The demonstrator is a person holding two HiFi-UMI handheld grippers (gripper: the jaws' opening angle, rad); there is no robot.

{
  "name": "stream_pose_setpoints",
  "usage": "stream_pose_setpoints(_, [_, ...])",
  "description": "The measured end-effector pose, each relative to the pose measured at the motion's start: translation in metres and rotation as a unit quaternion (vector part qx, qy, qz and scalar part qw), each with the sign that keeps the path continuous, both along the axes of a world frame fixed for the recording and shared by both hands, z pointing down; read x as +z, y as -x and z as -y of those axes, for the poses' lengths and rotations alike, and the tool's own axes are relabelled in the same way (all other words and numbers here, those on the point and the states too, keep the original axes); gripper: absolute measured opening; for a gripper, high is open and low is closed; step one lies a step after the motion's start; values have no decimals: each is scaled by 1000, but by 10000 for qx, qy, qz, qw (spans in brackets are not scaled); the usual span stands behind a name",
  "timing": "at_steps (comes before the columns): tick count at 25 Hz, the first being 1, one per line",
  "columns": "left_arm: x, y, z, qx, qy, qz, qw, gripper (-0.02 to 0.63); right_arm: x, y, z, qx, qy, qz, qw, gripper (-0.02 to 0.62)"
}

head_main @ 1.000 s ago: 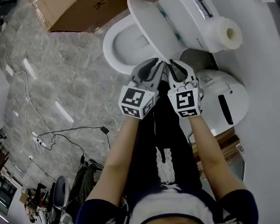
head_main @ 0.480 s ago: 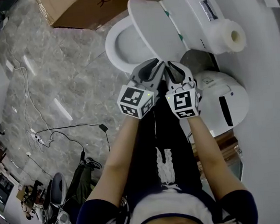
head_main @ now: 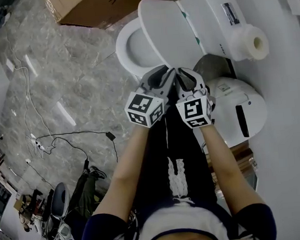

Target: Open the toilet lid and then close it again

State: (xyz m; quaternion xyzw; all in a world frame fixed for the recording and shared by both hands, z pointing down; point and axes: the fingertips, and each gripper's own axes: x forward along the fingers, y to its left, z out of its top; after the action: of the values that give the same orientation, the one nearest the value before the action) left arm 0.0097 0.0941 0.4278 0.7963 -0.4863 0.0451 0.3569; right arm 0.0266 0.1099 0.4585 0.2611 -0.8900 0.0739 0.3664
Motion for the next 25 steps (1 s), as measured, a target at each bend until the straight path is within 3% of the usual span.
stream_pose_setpoints(25, [41, 47, -34, -349, 721, 222, 9965, 91, 32, 42, -35, -1059, 849, -256, 9904, 77])
